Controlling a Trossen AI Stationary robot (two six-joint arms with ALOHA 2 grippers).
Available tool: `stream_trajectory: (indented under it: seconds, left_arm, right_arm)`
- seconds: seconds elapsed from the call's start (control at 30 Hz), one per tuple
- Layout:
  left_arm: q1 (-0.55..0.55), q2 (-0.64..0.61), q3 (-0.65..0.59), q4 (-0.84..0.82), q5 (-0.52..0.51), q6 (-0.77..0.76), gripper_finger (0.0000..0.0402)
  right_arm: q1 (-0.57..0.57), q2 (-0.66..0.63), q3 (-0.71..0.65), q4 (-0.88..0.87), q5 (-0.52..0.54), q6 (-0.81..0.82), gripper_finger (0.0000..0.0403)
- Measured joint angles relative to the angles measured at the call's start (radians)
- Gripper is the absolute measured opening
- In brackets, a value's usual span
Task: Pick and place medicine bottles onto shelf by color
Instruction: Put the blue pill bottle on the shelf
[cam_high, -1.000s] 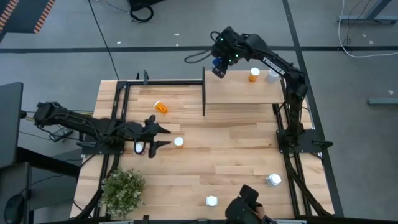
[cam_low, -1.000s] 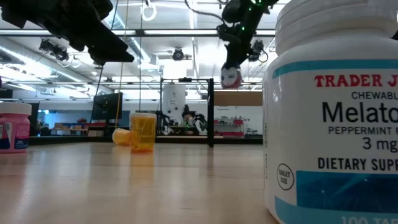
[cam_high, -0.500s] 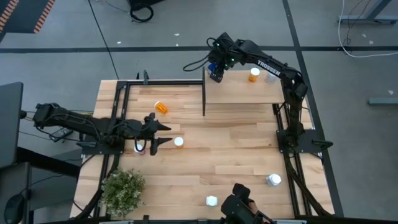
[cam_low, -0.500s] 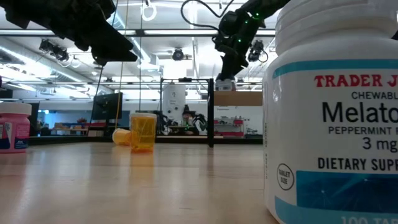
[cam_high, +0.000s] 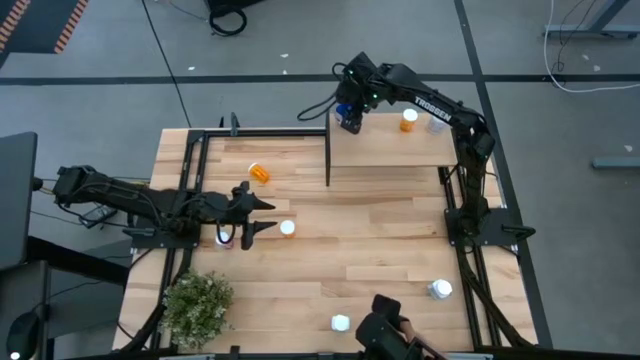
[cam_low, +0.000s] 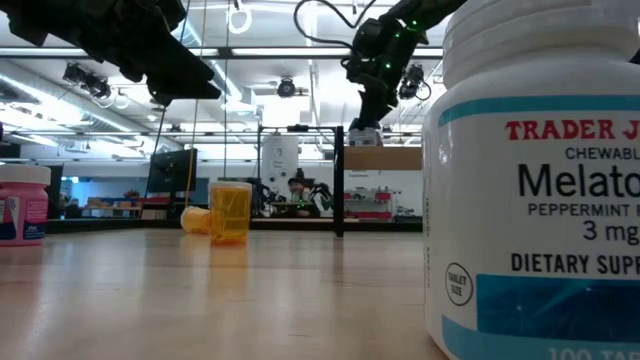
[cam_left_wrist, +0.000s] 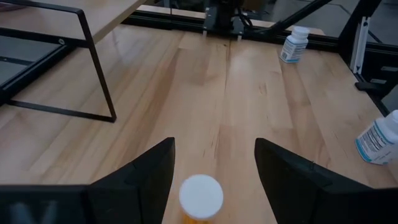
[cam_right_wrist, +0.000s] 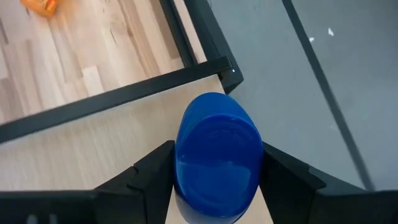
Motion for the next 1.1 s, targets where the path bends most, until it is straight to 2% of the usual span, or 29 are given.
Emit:
stream_trajectory:
  seconds: [0.1,0.3,0.53,0.9,1.1]
  left_arm:
    - [0.0,0.0,0.0,-0.003,0.0,0.0,0.0229]
    - [0.0,0.0,0.0,-0.008,0.0,0.002,0.0229]
    - [0.0,0.0,0.0,-0.008,0.0,0.035,0.0229]
    - [0.0,0.001,0.0,-0.007,-0.048,0.038,0.0229]
    - [0.0,0.001,0.0,-0.007,-0.048,0.038,0.0229]
  right_arm:
    - [-0.006,0.0,0.0,0.0,-0.007,-0.056,0.0214]
    - [-0.027,0.0,0.0,-0.004,-0.126,-0.103,0.0214]
    - [-0.055,0.0,0.0,-0.035,-0.189,-0.167,0.0214]
    - [-0.052,-0.003,0.0,-0.047,-0.191,-0.293,0.0216]
    - [-0.052,-0.001,0.0,-0.046,-0.183,-0.305,0.0244]
